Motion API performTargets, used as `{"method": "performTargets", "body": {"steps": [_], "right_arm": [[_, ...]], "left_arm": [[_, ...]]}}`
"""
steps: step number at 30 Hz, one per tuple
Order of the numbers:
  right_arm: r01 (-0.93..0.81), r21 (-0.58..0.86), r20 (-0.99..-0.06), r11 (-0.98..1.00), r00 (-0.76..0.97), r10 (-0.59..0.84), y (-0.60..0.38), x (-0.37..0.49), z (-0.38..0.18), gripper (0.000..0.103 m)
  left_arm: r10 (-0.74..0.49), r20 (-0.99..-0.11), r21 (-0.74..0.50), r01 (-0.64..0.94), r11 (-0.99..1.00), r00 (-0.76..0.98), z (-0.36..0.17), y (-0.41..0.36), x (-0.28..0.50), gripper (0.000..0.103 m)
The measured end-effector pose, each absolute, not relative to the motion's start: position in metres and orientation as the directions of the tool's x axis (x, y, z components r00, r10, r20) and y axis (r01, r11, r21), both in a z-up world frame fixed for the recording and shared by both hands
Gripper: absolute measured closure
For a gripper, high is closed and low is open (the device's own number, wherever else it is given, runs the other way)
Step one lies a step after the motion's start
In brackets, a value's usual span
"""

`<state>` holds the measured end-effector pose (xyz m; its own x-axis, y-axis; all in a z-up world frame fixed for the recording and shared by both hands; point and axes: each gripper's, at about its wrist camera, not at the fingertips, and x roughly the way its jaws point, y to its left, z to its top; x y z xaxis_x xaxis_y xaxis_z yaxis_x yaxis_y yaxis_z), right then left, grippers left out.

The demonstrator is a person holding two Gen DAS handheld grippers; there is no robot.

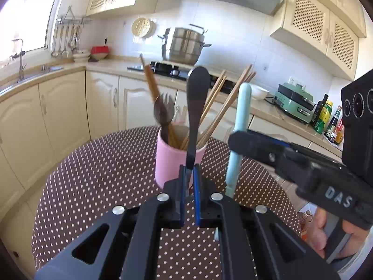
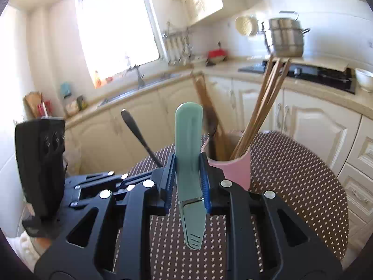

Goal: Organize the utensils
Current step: 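Lift the silver spoon and light blue knife upright over the pink cup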

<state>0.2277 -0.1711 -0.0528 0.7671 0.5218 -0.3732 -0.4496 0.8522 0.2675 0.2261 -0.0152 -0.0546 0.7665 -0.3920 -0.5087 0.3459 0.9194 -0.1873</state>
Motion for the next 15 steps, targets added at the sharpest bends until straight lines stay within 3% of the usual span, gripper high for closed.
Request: {"method": "performTargets", "body": {"steps": [7,15], "right_arm": [[-0.397,0.273,-0.219,0.876,0.861,0.459,-0.187,0.222,-0.026,0.082],[-0.382,0.295,-0.198,0.876,0.872,0.447,-0.185,0.234,-0.019,0.082]], "left_arm": [[-0.422,-0.452,-0.172,0.387,0.906,0.786,-0.024,-0.028,0.227,0.102],[-0.454,-0.463,-0.206,0.406,0.89,0.761,-0.027,-0.035,0.248,0.102]]}}
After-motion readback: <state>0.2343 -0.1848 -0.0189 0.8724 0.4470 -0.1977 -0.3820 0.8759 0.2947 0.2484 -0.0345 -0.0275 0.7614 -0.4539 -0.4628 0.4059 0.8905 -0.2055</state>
